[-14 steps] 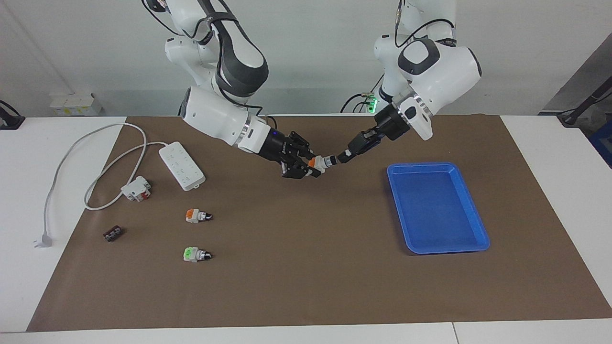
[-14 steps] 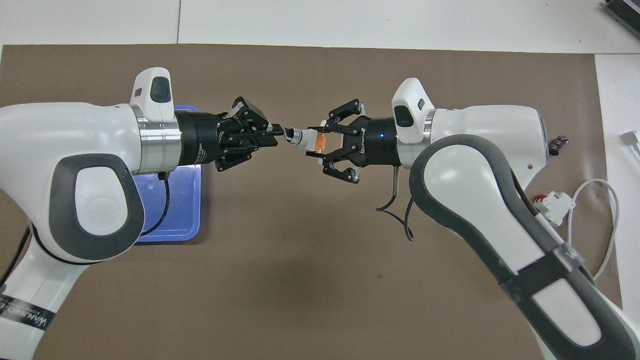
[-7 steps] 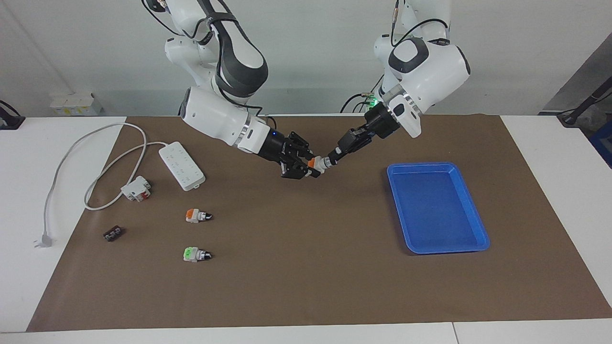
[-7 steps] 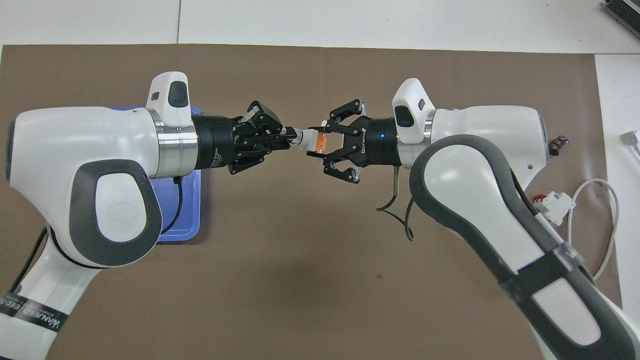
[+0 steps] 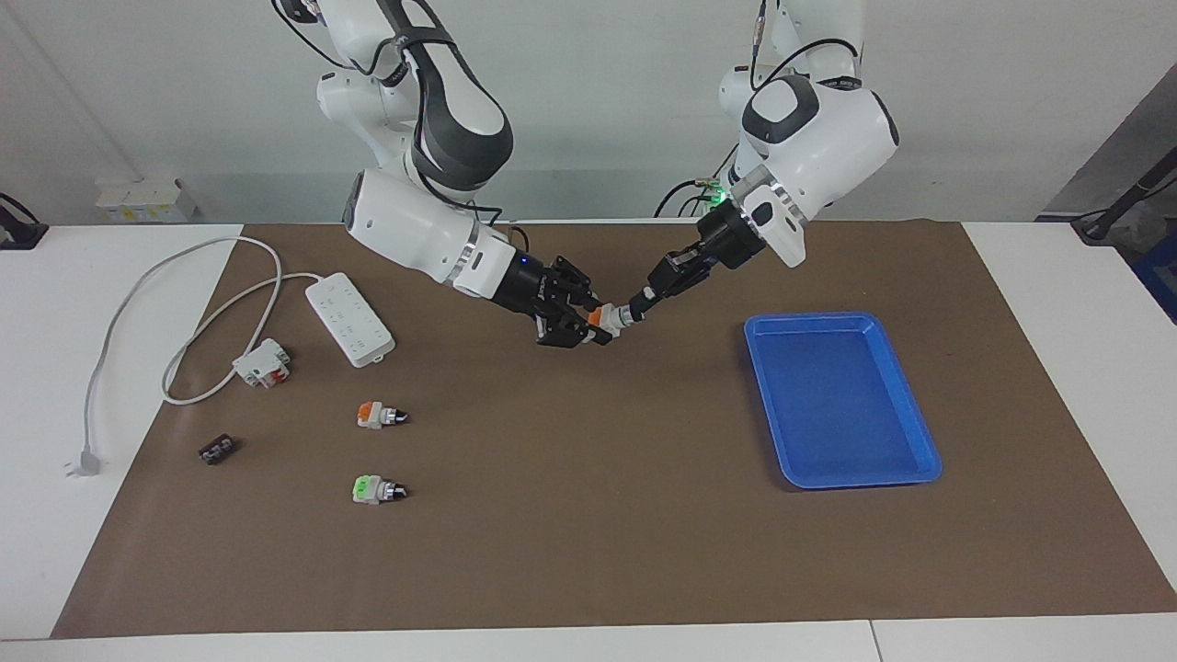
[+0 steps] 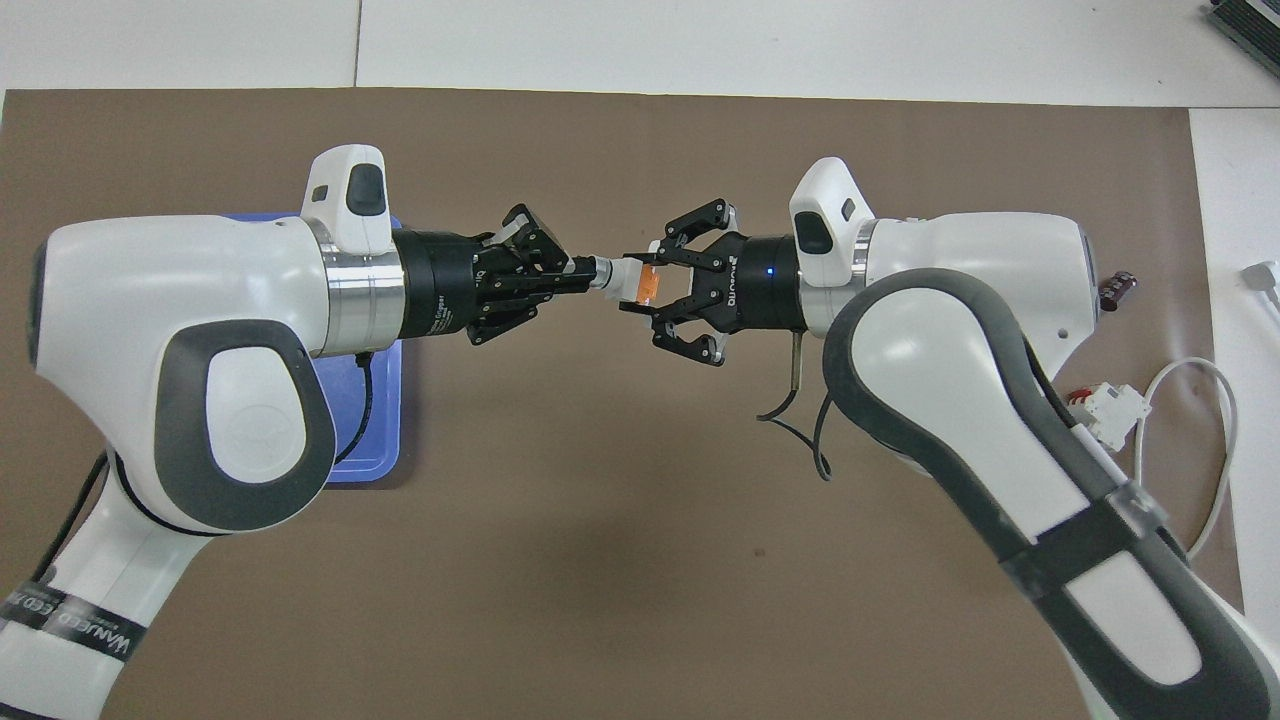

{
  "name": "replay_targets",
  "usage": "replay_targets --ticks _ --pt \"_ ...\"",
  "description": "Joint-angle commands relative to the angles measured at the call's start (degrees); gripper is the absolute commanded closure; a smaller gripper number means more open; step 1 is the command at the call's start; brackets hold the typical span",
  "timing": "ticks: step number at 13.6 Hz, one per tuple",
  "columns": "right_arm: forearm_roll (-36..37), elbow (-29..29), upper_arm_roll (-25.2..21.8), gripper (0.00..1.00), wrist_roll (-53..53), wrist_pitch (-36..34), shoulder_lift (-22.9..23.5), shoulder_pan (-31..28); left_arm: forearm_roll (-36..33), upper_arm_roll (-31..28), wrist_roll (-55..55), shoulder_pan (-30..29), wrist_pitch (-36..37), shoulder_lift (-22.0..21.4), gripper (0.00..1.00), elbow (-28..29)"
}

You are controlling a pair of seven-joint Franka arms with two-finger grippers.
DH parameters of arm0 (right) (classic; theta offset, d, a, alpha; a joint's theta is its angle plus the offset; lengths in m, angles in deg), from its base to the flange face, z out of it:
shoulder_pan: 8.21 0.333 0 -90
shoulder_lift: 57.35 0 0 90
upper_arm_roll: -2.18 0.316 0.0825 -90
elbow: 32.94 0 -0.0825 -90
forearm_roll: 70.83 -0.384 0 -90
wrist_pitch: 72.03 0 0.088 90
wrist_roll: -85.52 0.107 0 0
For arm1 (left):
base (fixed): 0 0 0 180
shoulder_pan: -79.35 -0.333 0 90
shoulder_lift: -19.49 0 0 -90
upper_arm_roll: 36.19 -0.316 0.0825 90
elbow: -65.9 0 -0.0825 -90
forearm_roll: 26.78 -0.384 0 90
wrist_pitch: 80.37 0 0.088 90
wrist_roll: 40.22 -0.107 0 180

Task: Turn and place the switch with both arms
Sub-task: 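Close the left gripper on the switch's free end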

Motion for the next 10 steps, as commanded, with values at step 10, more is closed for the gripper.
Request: replay_targets --ticks 10 --pt "-2.05 2.57 0.27 1.00 -3.63 2.21 -1.84 -0.25 1.01 -0.36 8.34 1.28 -4.05 0.94 1.00 -0.69"
